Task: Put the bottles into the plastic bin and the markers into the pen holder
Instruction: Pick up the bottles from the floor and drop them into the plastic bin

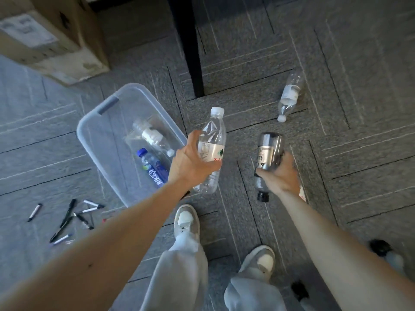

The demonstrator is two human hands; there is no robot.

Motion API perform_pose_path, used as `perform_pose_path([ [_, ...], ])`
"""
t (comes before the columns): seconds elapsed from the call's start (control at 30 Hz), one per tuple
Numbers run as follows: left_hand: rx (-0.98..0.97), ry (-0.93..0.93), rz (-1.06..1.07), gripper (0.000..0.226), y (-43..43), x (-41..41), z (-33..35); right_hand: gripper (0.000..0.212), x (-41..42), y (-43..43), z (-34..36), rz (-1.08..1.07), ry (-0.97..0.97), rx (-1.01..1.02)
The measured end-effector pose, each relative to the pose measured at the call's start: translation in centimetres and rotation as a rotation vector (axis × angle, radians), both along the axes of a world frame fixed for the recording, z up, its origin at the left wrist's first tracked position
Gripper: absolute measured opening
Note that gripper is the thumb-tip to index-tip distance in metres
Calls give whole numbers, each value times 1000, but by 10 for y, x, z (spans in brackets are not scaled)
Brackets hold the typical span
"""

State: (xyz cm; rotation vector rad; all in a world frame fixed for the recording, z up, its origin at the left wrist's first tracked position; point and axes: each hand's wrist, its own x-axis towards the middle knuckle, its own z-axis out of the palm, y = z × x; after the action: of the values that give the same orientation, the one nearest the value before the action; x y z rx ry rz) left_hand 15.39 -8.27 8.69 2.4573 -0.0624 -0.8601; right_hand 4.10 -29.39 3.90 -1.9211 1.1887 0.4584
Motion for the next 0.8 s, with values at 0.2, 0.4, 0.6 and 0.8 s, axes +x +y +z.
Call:
perform_pose_path([
  [0.2, 126, 54, 223, 87, 96, 15, 37, 95, 29, 57, 92, 112, -75, 49],
  [0.4, 170, 131, 361, 93, 154, 19, 28, 95, 69, 127, 115, 254, -103, 120],
  [0.6, 154, 115, 350, 81, 198, 13, 46, 94, 111, 202, 103, 398, -66, 114],
  [0.8, 160, 56, 318, 63, 226, 21, 70, 82, 131, 234, 97, 453, -46, 50],
])
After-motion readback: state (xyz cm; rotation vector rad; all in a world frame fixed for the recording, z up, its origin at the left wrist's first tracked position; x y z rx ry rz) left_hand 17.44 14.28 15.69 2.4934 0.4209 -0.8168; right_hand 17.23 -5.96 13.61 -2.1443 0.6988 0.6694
